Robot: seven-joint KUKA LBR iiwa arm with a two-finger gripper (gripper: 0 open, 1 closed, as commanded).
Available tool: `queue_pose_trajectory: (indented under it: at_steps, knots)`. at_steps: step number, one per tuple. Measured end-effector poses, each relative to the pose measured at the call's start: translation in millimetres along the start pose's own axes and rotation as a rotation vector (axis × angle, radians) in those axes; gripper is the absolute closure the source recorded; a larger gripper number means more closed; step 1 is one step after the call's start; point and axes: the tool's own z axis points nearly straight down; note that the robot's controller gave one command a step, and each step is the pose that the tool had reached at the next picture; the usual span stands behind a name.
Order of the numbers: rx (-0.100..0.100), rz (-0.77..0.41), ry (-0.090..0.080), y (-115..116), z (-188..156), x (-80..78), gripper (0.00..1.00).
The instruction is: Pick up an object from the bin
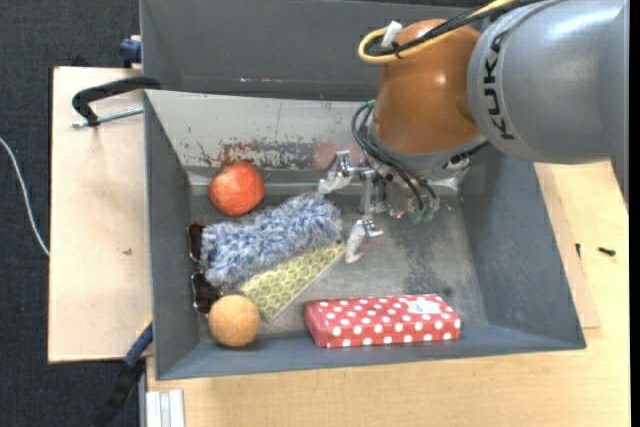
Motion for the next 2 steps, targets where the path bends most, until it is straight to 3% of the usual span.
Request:
queue_pose_trajectory:
  at_steps: [1, 2]
  knots:
    - [0.003, -0.061, -0.010, 3, 14, -5.2, 0.00]
    - [0.009, -0.479, -0.003, 28, 59, -22.1, 1.00]
